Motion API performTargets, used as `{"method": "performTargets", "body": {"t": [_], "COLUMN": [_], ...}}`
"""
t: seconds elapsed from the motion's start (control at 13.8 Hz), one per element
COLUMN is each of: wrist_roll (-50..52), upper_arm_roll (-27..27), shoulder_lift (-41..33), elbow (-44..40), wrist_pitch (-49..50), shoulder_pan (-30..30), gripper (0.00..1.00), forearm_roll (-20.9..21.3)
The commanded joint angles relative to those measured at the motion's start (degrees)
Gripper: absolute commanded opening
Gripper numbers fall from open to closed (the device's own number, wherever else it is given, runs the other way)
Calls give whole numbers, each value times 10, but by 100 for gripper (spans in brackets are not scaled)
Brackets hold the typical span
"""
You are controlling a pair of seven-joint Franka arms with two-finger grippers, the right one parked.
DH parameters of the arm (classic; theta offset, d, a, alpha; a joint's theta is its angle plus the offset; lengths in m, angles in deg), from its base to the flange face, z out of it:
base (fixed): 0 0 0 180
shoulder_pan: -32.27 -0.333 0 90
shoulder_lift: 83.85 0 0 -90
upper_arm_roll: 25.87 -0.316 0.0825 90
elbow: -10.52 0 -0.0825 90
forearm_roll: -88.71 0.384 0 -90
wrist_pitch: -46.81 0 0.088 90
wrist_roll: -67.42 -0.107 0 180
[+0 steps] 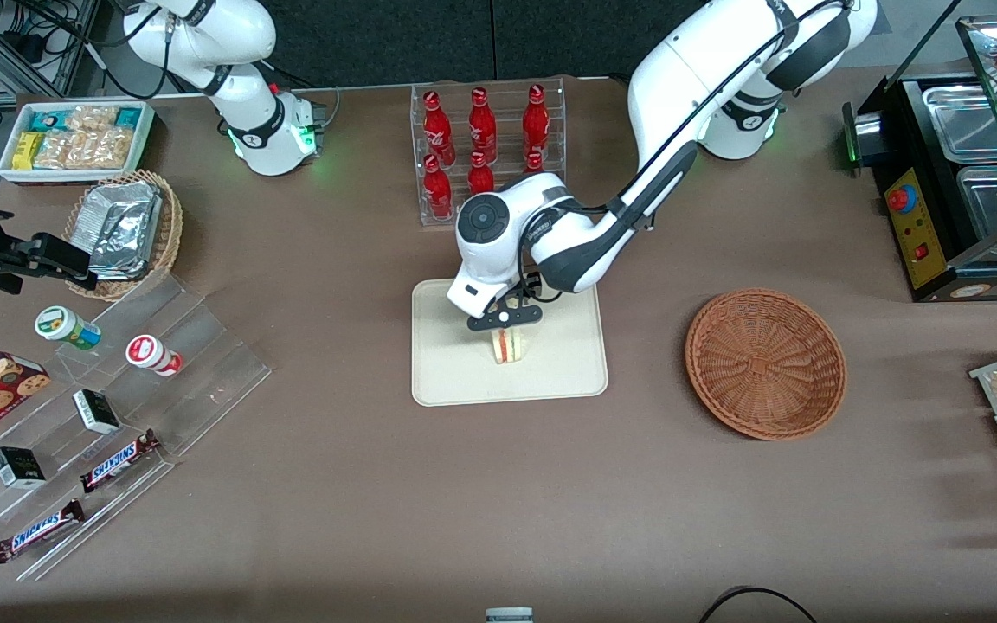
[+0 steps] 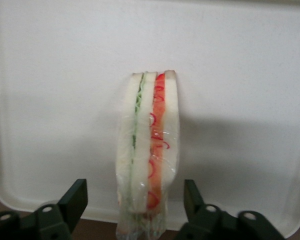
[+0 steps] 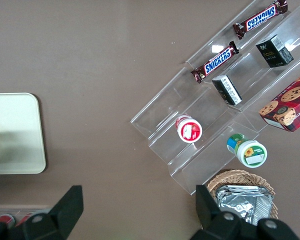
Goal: Place sandwich from basket to tray
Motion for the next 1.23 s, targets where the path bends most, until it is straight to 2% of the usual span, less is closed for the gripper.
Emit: {"method": "performTargets", "body": {"t": [0.0,0.07,0.51,0.94,1.16], "wrist_roll": [28,36,-7,-152,-259], "upper_arm_roll": [-4,-4,-2,-2,-3], "shoulder_lift": [-59,-82,-186,-269,-310], "elbow": [-16,-13,-10,-10,-11], "wrist_pitch": [72,87,212,299,349], "shoulder_pan": [-1,-15,-77,-165,-226], "gripper": [100,100,100,100,100], "forearm_roll": [-14,-29,-52,-107,-135]}}
